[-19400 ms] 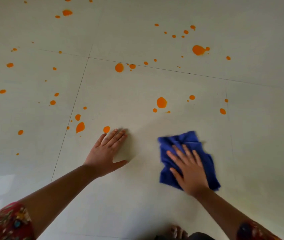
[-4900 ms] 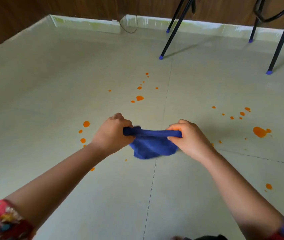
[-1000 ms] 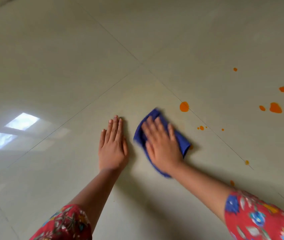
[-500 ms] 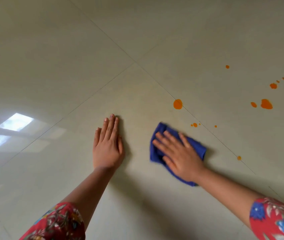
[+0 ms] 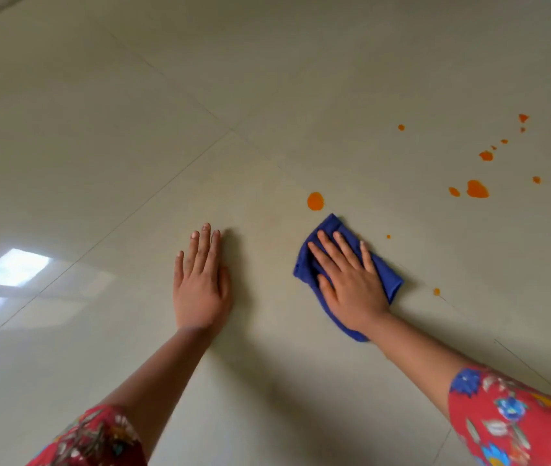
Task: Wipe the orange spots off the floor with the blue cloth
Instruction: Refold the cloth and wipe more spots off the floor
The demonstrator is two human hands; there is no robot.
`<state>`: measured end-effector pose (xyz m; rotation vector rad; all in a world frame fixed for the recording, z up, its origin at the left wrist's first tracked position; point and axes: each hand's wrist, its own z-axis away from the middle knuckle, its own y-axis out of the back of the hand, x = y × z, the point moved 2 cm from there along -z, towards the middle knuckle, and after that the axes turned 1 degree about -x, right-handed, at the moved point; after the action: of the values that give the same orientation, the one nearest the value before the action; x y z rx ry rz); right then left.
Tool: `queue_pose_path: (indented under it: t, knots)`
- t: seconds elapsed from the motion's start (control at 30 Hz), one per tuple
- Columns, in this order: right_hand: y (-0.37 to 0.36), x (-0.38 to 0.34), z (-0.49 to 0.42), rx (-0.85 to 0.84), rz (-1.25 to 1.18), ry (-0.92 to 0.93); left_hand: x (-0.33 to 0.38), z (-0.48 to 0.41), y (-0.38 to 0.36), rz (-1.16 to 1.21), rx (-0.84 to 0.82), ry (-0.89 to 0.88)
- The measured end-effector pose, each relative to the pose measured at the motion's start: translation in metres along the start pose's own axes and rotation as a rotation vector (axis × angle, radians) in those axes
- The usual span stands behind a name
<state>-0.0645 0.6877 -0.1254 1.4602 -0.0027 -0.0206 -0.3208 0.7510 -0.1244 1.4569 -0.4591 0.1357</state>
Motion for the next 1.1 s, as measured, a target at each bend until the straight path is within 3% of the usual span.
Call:
queue_pose_path:
  t: [0.07, 0.2, 0.3, 0.37, 0.4, 0.47, 0.53, 0.57, 0.7, 0.77, 0.87, 0.93, 0.97, 1.1]
  knots:
    - [-0.002, -0.019, 0.001, 0.014, -0.037, 0.009, 0.026, -0.011, -0.007, 0.072, -0.018, -0.060]
    - [-0.009, 0.016, 0.045, -0.065, 0.013, 0.259, 0.063, -0.018, -0.034, -0.014, -0.096, -0.219]
    - [-0.005, 0.061, 0.010, -0.001, 0.004, -0.067, 0.061, -0.017, -0.043, -0.073, -0.101, -0.186]
    - [0.002, 0.052, -0.020, 0.027, -0.034, -0.260, 0.063, -0.017, -0.041, -0.082, -0.100, -0.192]
    - [0.001, 0.037, -0.024, 0.032, -0.045, -0.251, 0.063, -0.017, -0.040, -0.080, -0.097, -0.190]
    - [-0.004, 0.015, -0.007, 0.000, -0.032, -0.037, 0.064, -0.017, -0.039, -0.085, -0.087, -0.189]
    - [-0.005, 0.027, 0.025, -0.062, -0.030, 0.140, 0.064, -0.016, -0.039, -0.085, -0.093, -0.185]
    - [-0.005, 0.044, 0.032, -0.060, -0.026, 0.131, 0.064, -0.015, -0.039, -0.086, -0.099, -0.179]
    - [-0.002, 0.091, -0.014, 0.003, -0.047, -0.278, 0.065, -0.016, -0.039, -0.078, -0.091, -0.158]
    - [0.002, 0.065, -0.044, 0.020, -0.074, -0.326, 0.065, -0.017, -0.039, -0.080, -0.098, -0.164]
    - [-0.002, 0.023, -0.025, -0.011, -0.034, -0.032, 0.064, -0.018, -0.037, -0.078, -0.100, -0.165]
    - [-0.003, 0.033, 0.008, -0.063, -0.022, 0.107, 0.064, -0.017, -0.038, -0.072, -0.112, -0.161]
    - [-0.004, 0.047, 0.012, -0.054, -0.025, 0.087, 0.064, -0.017, -0.038, -0.071, -0.116, -0.158]
    - [0.005, 0.080, -0.056, 0.020, -0.075, -0.303, 0.064, -0.018, -0.037, -0.065, -0.126, -0.161]
